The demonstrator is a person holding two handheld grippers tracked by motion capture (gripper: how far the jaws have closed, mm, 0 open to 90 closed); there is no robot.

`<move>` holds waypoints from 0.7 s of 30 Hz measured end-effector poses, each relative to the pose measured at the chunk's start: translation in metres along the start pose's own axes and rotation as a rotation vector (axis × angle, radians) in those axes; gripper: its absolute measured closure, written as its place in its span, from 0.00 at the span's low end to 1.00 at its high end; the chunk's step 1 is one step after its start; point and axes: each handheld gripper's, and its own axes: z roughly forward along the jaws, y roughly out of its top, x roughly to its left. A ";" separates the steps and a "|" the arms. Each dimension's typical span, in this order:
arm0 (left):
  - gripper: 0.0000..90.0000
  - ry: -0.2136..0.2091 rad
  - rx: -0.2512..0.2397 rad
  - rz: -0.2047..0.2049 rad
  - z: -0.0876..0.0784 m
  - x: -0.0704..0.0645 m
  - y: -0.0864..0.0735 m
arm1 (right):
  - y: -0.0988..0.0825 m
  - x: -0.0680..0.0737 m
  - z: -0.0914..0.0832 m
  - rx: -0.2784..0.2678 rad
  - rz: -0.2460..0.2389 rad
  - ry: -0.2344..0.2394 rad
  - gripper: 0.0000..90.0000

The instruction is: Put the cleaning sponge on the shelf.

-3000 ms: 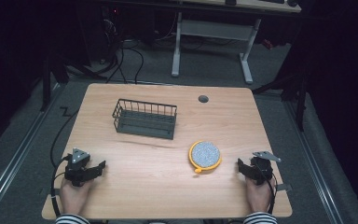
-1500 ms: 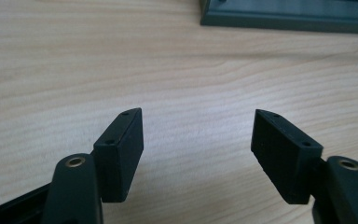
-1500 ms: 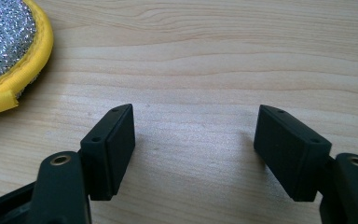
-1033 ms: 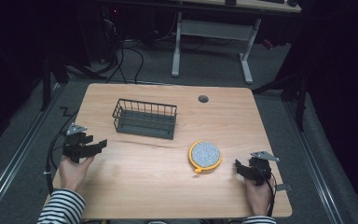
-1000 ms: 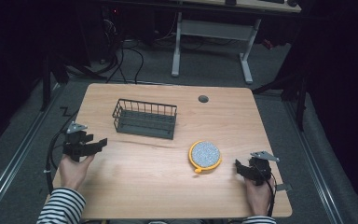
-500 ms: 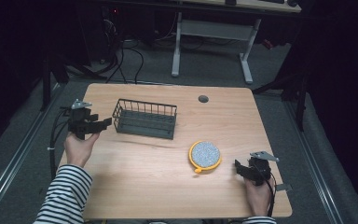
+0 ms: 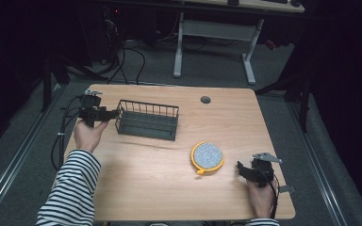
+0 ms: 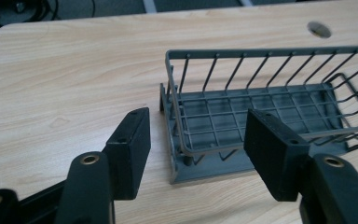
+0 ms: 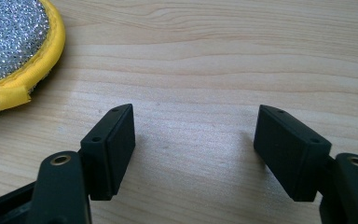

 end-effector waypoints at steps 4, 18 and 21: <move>0.47 -0.001 0.004 -0.016 0.008 0.002 0.006 | 0.000 0.000 0.000 0.000 0.001 0.000 0.33; 0.53 0.057 0.105 -0.036 0.038 0.005 0.021 | 0.000 0.000 0.000 -0.001 -0.001 0.000 0.33; 0.57 0.061 0.120 -0.035 0.043 0.006 0.021 | 0.000 0.000 0.000 -0.001 -0.001 0.001 0.33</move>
